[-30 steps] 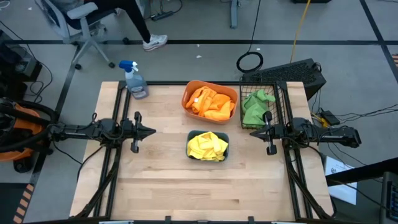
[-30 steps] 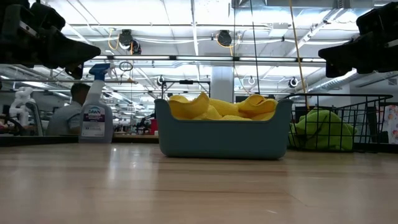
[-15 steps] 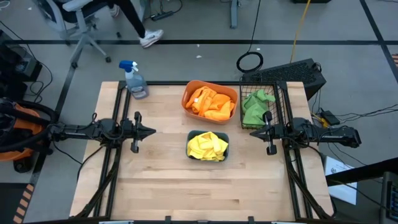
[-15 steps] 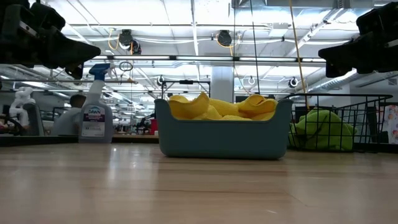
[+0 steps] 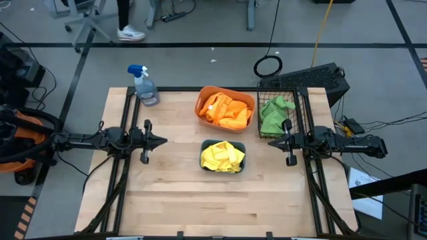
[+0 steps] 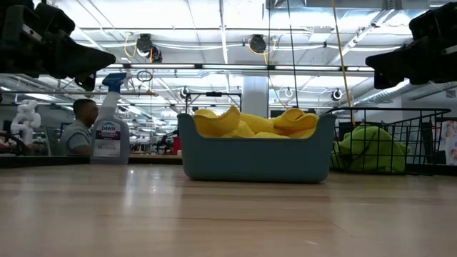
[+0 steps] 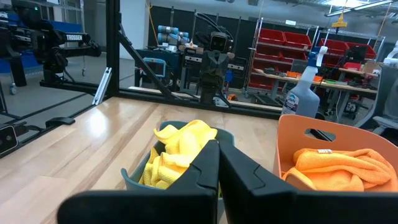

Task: Sort microfiber towel by color & place in baskets
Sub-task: Return to Home Position

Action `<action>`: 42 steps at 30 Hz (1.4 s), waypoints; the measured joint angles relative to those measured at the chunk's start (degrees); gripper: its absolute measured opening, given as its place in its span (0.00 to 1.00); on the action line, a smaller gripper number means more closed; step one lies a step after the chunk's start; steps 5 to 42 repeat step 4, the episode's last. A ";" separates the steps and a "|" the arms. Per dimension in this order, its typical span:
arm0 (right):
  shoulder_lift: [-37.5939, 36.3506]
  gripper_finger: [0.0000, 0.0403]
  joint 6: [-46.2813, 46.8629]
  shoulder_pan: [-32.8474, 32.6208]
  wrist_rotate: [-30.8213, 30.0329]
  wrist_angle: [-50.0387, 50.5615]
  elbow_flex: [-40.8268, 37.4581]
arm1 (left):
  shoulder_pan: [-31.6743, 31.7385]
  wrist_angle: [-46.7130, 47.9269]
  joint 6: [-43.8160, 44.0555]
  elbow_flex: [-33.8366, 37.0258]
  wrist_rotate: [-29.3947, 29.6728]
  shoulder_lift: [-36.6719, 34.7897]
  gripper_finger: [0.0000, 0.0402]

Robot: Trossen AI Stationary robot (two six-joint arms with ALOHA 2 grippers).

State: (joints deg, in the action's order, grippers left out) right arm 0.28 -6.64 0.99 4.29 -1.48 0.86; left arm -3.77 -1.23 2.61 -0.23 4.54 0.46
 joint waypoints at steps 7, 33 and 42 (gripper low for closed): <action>-0.01 0.00 0.01 0.01 -0.02 0.00 0.00 | 0.00 0.00 0.00 0.00 0.00 0.01 0.04; -0.01 0.00 0.01 0.01 -0.02 0.00 0.00 | 0.00 0.00 0.00 0.00 0.00 0.01 0.04; -0.01 0.00 0.01 0.01 -0.02 0.00 0.00 | 0.00 0.00 0.00 0.00 0.00 0.01 0.04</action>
